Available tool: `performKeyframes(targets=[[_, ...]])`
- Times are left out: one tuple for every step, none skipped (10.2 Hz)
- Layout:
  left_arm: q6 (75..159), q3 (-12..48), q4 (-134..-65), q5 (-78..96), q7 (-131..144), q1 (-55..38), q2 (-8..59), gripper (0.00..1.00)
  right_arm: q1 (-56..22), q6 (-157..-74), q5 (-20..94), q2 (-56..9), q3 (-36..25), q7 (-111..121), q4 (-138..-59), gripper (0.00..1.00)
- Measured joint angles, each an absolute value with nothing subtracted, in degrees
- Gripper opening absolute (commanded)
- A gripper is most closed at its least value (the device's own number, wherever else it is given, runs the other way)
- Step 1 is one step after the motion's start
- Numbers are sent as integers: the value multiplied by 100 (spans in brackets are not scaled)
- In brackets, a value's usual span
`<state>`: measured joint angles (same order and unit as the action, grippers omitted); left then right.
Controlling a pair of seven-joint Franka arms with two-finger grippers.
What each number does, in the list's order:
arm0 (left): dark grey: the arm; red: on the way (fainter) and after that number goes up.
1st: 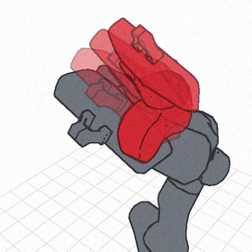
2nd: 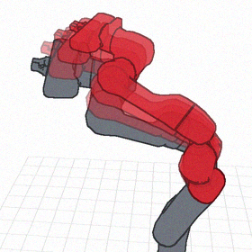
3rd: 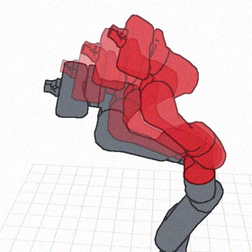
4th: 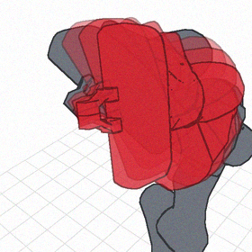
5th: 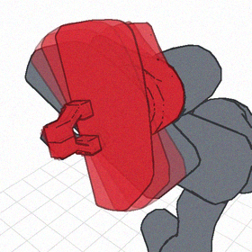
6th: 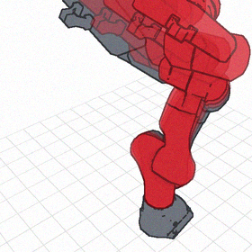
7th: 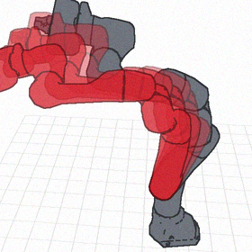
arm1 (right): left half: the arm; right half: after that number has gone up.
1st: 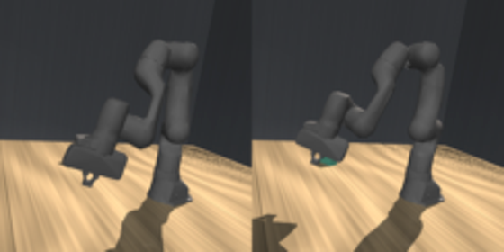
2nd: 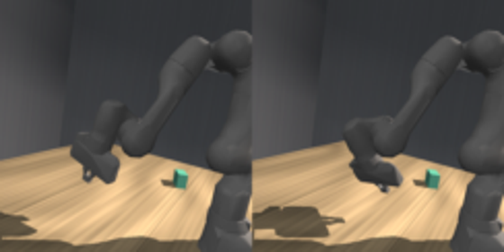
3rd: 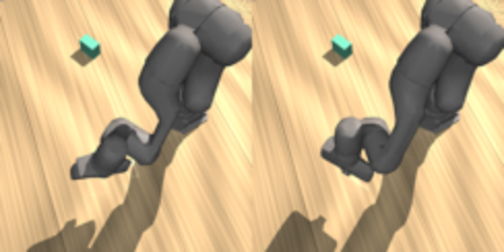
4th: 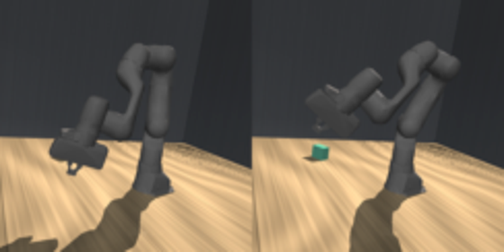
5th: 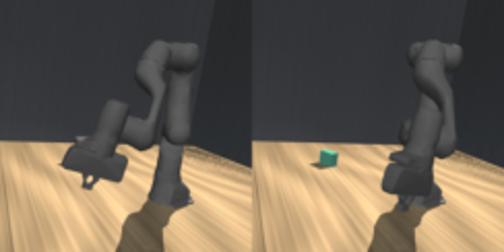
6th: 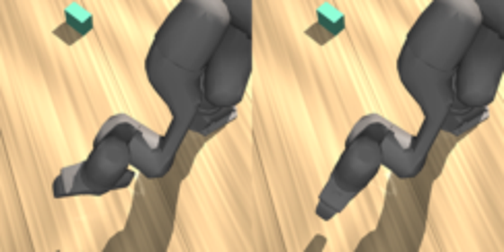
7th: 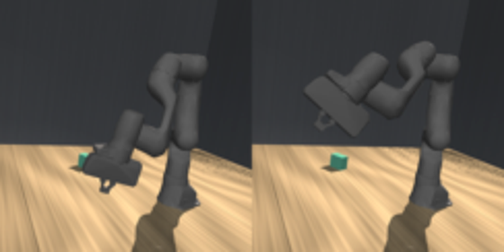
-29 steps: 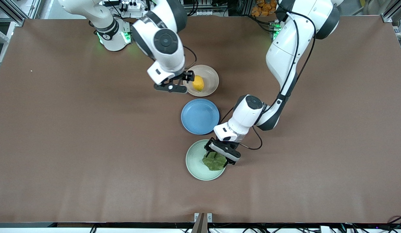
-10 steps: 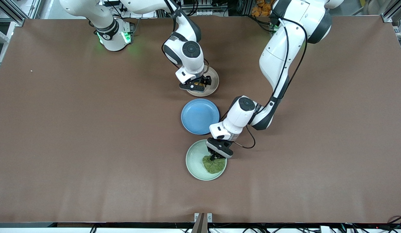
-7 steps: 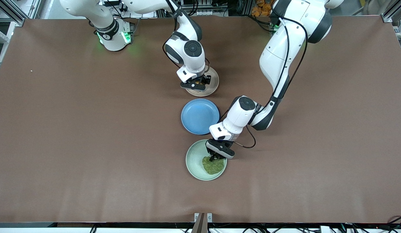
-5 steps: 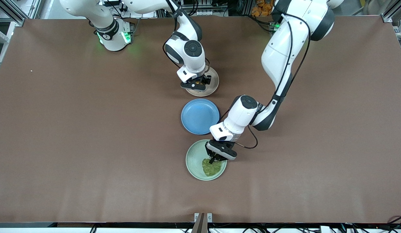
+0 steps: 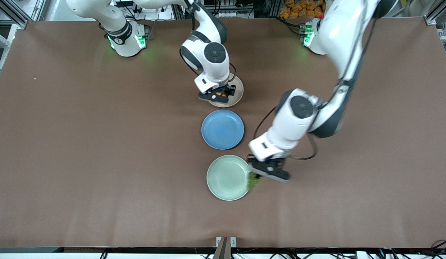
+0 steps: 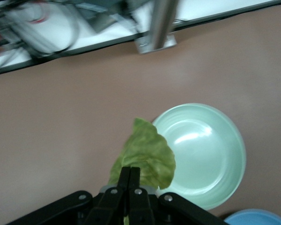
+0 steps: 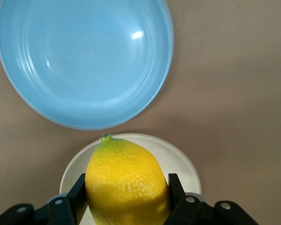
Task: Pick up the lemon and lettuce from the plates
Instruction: 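Lift the lettuce with the left gripper while the right gripper lifts lemon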
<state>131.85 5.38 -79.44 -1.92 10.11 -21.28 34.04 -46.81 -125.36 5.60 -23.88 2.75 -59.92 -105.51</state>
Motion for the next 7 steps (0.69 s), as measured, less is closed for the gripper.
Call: performKeyframes(targets=[[12338,536,-7974,-192,865,-1758,3105,0,-4391,-12383,561,-2247,271,-5669,-10527,0],[11655,525,-8043,-192,656,-1398,2963,0,-4111,-12310,562,-2162,267,-5339,-10528,0],[11172,498,-8161,-197,560,-1096,2966,0,-3844,-12278,570,-2136,262,-4978,-10535,0],[10947,493,-8330,-198,503,-783,3037,0,-3575,-12238,600,-2137,258,-4590,-10544,0],[10869,493,-8535,-198,408,-545,3133,0,-3284,-12093,662,-2131,253,-4156,-10547,0],[10826,493,-8788,-279,390,-442,3225,0,-2968,-11871,700,-2127,244,-3725,-10546,0],[10814,490,-9003,-503,431,-438,3324,0,-2622,-11644,721,-2118,238,-3261,-10545,0]])
